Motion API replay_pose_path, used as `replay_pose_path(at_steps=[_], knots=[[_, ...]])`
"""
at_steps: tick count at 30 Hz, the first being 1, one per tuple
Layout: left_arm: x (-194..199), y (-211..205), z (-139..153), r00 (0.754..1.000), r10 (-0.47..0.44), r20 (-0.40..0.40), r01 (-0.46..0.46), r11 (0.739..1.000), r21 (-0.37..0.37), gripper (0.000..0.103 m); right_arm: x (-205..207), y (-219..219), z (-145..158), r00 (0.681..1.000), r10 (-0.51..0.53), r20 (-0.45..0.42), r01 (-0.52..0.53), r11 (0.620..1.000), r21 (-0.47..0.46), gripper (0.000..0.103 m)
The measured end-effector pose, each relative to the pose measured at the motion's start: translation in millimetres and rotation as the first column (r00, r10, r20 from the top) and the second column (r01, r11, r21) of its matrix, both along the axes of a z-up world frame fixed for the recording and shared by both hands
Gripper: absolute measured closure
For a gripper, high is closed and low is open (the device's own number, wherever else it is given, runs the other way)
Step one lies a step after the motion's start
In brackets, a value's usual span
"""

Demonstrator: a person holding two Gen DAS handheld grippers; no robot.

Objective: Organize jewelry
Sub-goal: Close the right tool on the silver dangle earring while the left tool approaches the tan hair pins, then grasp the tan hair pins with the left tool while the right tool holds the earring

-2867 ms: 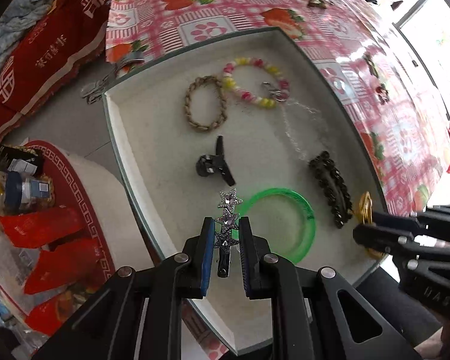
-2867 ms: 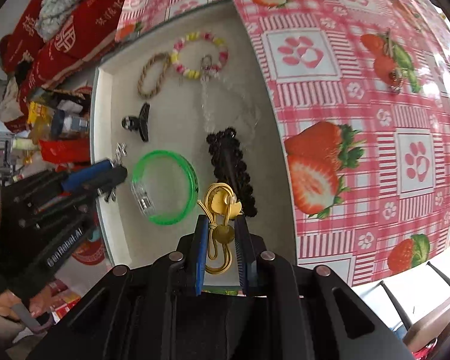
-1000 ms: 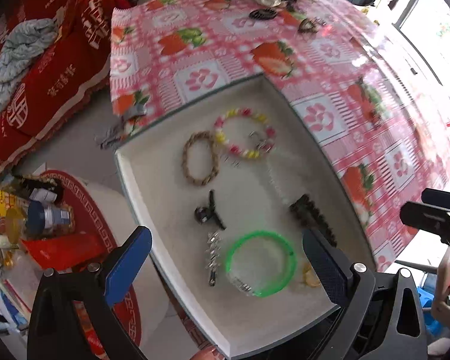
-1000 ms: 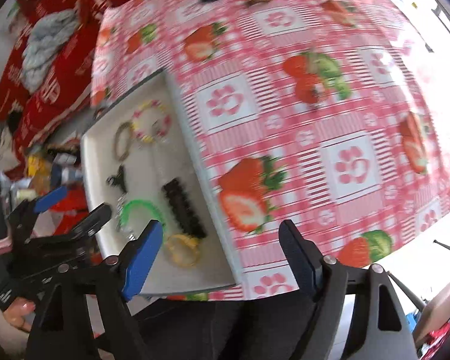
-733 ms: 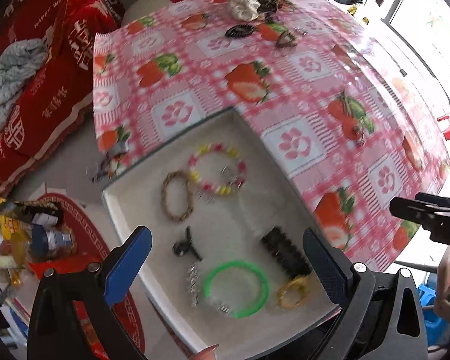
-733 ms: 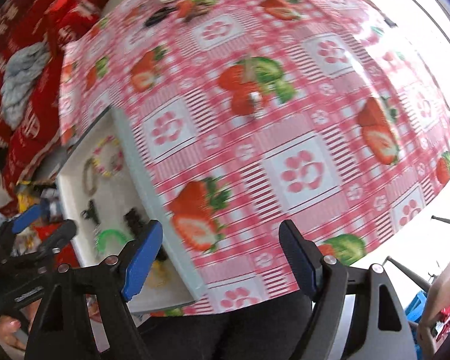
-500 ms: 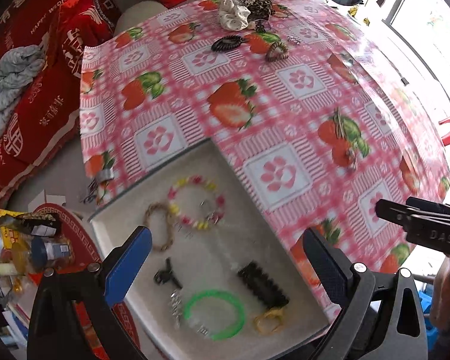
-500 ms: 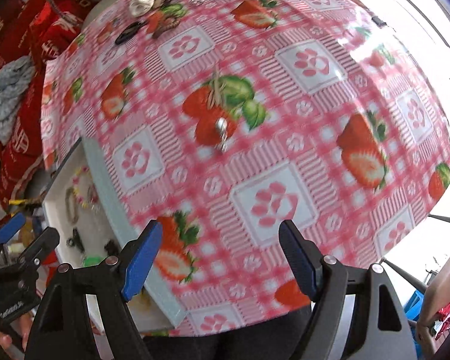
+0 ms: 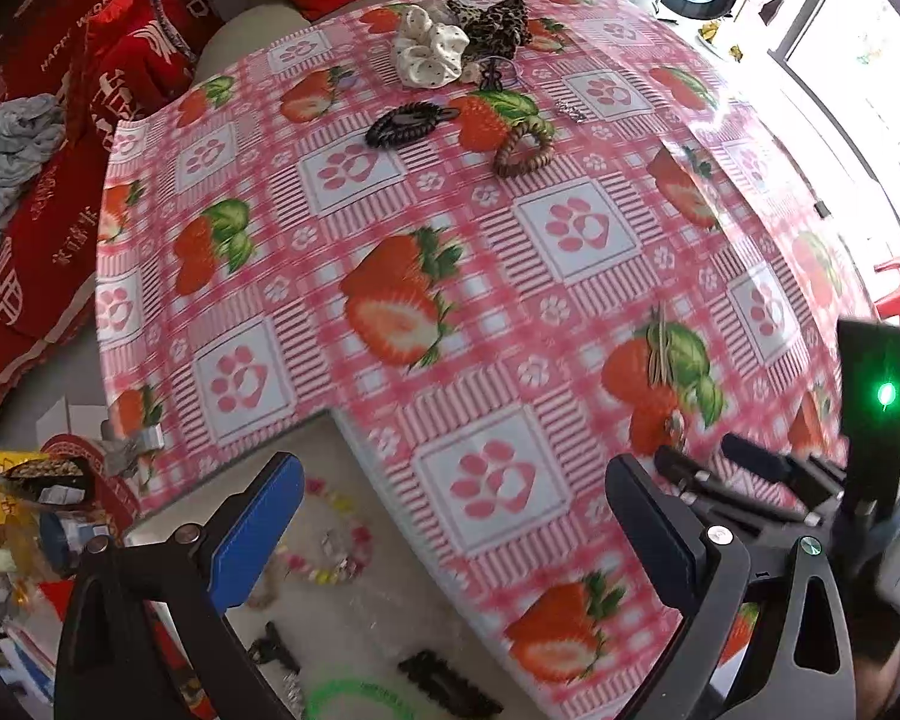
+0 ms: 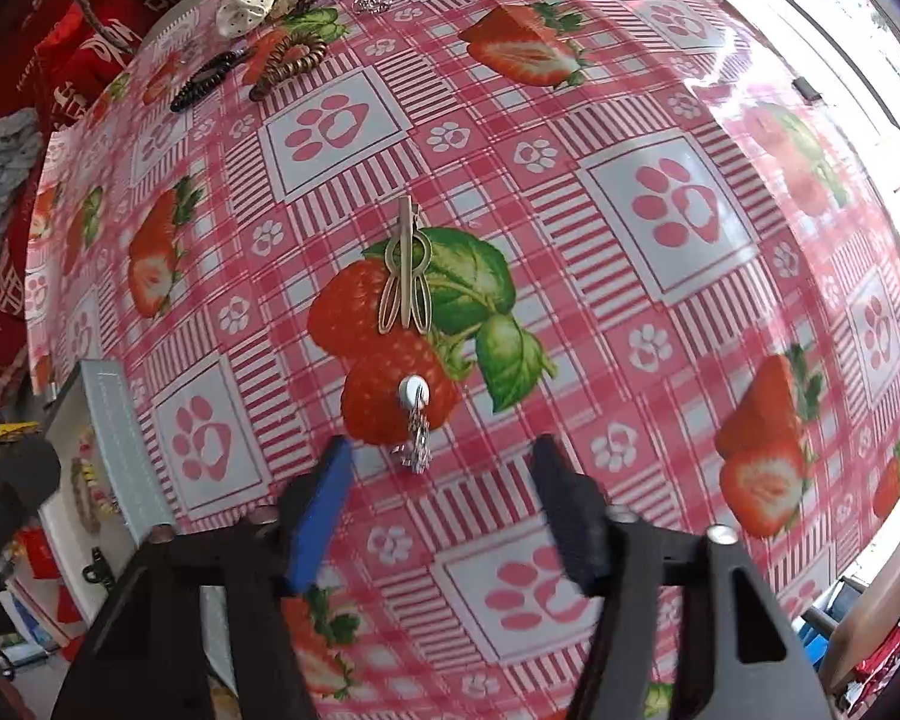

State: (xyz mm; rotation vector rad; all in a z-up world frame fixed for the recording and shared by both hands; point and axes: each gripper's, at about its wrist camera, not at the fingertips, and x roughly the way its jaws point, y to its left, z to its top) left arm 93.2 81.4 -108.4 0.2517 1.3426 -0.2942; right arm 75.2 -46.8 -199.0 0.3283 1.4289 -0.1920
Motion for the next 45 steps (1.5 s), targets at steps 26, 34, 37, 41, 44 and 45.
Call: replay_pose_path(at_steps=[26,34,37,41,44,45], knots=[[23,-117,-63,0.986,-0.153,-0.065,0.151,0.988,-0.031,0.026,-31,-60,3,0.998,-0.051,0.039,0.054,0.996,-0.078,0.096],[22,-144,-81,0.978,-0.194,-0.071,0.194,0.981,-0.020,0.043,-48,-92,3,0.995,-0.090,0.051,0.090,0.996,-0.006,0.096],[18,-152,-78,0.973,-0.225,-0.050,0.224,0.974,-0.020,0.074,-42,-97,1,0.994,-0.093,0.055,0.093,0.996,0.010,0.096],[18,-158,-75,0.973,-0.222,-0.061,0.220,0.974,-0.044,0.078,-43,-99,0,0.993,-0.105,0.059,0.103,0.994,0.039,0.096],[17,-154,-69,0.974,-0.216,-0.062,0.212,0.975,-0.063,0.078,-50,-103,8,0.990,-0.121,0.071,0.117,0.991,0.065,0.096],[15,-152,-66,0.975,-0.214,-0.060,0.209,0.975,-0.072,0.078,-52,-105,10,0.989,-0.127,0.075,0.122,0.990,0.072,0.097]])
